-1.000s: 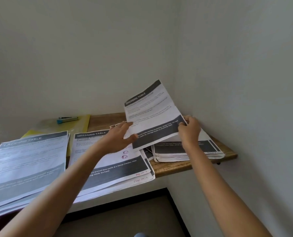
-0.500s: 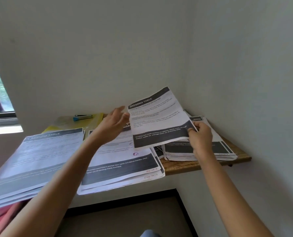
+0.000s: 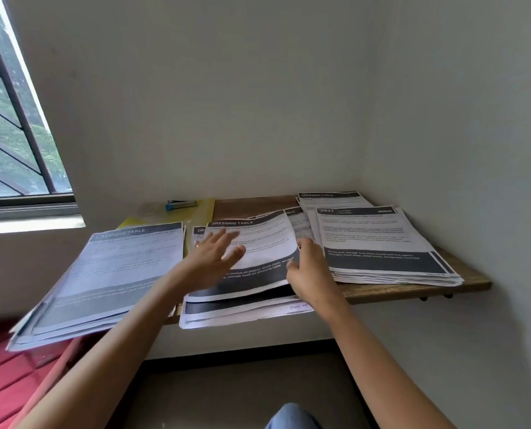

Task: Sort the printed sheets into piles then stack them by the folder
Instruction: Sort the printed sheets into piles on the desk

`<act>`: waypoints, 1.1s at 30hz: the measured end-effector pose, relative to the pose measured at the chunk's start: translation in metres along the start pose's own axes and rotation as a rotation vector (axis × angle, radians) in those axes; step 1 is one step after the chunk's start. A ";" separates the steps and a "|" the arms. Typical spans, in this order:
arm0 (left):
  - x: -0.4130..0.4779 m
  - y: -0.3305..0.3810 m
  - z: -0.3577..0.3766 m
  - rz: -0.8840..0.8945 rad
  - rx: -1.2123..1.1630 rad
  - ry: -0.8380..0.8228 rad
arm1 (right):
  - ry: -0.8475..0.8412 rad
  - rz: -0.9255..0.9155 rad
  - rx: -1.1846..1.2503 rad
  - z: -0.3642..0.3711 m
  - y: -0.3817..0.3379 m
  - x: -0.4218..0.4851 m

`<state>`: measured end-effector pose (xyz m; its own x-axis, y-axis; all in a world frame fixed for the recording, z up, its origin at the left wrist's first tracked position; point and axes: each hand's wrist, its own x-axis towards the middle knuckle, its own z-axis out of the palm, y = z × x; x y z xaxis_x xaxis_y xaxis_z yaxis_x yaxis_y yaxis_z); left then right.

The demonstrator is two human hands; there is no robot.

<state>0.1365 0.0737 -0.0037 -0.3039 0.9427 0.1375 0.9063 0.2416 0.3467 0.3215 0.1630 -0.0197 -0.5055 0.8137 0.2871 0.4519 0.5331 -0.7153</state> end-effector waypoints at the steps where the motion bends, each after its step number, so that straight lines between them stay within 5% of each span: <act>1: -0.001 0.000 0.005 -0.017 0.023 -0.038 | -0.044 -0.002 -0.046 0.000 -0.001 -0.003; 6: -0.011 -0.002 0.025 -0.066 0.183 -0.185 | -0.036 -0.131 -0.351 -0.003 -0.005 -0.002; 11: -0.015 0.000 0.030 -0.101 0.243 -0.199 | -0.423 -0.178 -0.501 0.003 0.005 0.018; 21: 0.007 0.009 0.015 -0.103 0.255 -0.192 | -0.573 -0.160 -0.490 -0.010 0.002 0.030; 33: 0.132 0.048 -0.004 0.048 0.029 0.007 | -0.162 -0.059 -0.462 -0.062 0.031 0.166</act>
<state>0.1386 0.2089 0.0343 -0.2616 0.9518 0.1599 0.9280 0.2026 0.3126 0.2976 0.3290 0.0455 -0.6314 0.7519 0.1899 0.6790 0.6543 -0.3331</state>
